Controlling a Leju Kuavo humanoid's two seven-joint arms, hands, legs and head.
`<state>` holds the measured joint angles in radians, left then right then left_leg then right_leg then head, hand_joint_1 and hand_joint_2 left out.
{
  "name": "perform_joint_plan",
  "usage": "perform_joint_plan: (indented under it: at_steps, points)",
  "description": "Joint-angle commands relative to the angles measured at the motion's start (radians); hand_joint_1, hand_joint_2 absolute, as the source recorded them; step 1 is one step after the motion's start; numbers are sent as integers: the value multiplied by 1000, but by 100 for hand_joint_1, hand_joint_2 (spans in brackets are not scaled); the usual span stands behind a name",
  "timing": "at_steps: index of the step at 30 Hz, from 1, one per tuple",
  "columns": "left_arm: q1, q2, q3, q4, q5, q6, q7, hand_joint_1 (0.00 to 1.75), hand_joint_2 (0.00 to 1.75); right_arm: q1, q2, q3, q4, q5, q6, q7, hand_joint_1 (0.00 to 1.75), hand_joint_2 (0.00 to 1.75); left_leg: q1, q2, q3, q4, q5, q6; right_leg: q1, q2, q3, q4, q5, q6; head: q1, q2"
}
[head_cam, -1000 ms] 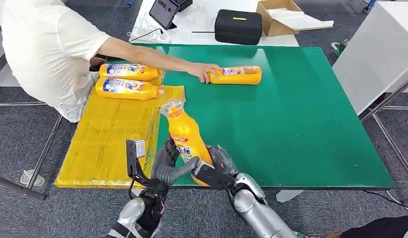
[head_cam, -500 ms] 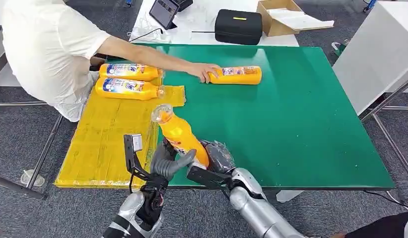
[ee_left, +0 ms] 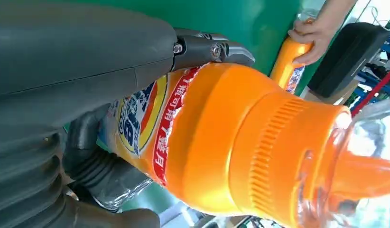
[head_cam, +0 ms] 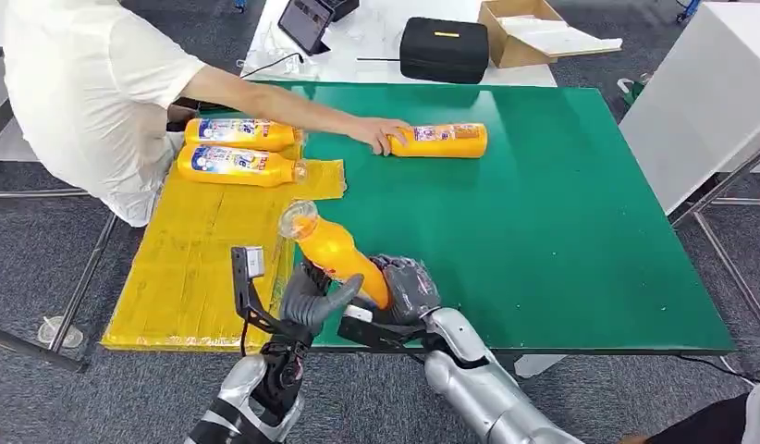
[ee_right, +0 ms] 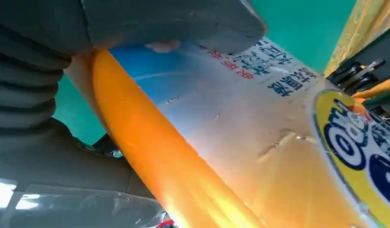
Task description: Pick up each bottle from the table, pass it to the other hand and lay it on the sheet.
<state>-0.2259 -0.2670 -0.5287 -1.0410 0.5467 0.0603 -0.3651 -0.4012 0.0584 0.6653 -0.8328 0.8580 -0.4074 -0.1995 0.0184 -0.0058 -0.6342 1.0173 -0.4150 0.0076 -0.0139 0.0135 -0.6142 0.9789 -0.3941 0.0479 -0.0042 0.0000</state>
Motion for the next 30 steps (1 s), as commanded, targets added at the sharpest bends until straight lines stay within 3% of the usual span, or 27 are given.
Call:
perform_joint_plan:
  at_steps: [1, 11, 17, 19, 20, 21, 30]
  points:
    - [-71, -2, -14, 77, -4, -33, -13, 173, 175, -63, 1, 78, 94, 46, -10, 17, 175, 175, 0, 0, 1, 0, 0, 0, 0, -1, 1, 0, 0, -1, 0, 0]
    - [-78, -4, -5, 77, -4, -38, -15, 175, 175, -76, 3, 88, 92, 70, -20, 20, 175, 175, 0, 0, 1, 0, 0, 0, 0, -1, 1, 0, 0, -1, 0, 0]
    - [-86, -7, 6, 73, -15, -37, -22, 175, 175, -92, 5, 104, 85, 142, -62, 63, 155, 175, 0, 0, 2, 1, -1, 0, 0, -1, 2, 1, -1, -2, 0, 0]
    - [-82, -7, 13, 65, -24, -29, -30, 175, 175, -80, 8, 88, 77, 124, -56, 52, 129, 175, 0, 0, 1, 0, 0, 0, 0, -1, 1, 0, 0, -1, 0, 0]
    - [-78, -7, 16, 58, -24, -29, -30, 175, 175, -77, 7, 87, 79, 131, -61, 59, 30, 175, 0, 0, 1, 0, 0, 0, 0, -1, 1, 0, 0, -1, 0, 0]
    - [-69, -3, 22, 40, -27, -30, -33, 175, 175, -66, 9, 70, 84, 115, -64, 53, 3, 175, 0, -1, 3, 0, -1, 0, 0, -2, 3, 0, -1, -2, 0, 0]
    - [-57, 2, 32, 11, -34, -17, -43, 175, 175, -48, 9, 54, 92, 114, -99, 50, 0, 175, 0, 0, 2, 0, 0, 0, 0, -1, 2, 0, -1, -1, 0, 0]
